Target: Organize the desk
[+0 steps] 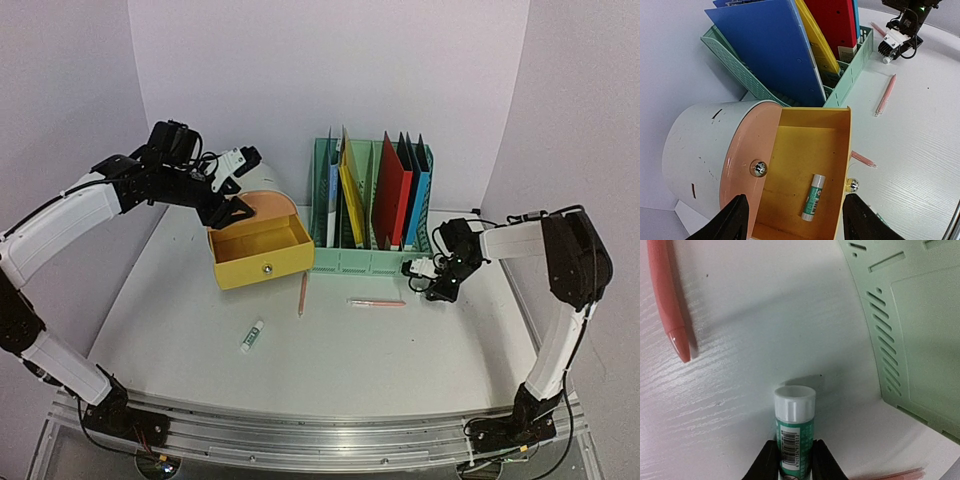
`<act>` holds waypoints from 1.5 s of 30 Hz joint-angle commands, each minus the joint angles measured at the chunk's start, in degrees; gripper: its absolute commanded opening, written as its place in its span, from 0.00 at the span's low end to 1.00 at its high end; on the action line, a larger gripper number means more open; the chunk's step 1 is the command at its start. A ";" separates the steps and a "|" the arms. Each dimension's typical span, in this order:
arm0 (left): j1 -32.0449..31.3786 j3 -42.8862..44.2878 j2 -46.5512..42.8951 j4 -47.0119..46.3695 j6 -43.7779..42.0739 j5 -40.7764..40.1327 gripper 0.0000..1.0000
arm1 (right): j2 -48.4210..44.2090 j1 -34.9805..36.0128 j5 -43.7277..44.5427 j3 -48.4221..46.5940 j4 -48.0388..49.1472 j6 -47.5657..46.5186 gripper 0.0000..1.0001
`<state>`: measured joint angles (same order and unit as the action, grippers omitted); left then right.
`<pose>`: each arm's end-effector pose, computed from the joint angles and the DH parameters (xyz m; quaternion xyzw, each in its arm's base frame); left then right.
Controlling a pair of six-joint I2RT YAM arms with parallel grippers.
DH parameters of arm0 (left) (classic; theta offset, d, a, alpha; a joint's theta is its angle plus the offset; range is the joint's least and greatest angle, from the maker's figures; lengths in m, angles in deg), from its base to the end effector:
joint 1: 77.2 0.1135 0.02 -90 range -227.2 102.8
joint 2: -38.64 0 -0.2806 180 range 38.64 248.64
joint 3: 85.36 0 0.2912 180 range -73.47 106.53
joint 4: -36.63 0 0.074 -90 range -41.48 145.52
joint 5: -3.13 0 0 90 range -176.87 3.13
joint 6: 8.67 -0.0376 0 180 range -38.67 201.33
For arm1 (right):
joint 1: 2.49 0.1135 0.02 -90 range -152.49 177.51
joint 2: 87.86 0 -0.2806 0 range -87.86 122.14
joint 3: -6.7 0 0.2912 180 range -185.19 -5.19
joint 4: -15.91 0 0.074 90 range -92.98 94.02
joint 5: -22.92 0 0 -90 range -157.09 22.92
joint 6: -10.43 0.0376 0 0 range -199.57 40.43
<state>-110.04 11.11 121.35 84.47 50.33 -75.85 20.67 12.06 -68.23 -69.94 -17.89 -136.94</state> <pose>0.2978 -0.2008 0.3989 0.5031 0.7224 -0.0923 0.4653 0.3893 0.1018 0.1240 -0.5757 0.7900 -0.0677 0.1996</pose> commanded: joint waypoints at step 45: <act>-15.94 -0.15 8.05 -65.93 41.06 34.98 0.66 | -34.70 25.13 -31.76 -5.91 37.90 37.88 0.00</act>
<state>-125.43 6.66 127.96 19.97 90.33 -37.88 -13.97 36.43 -100.02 -73.97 17.62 -97.85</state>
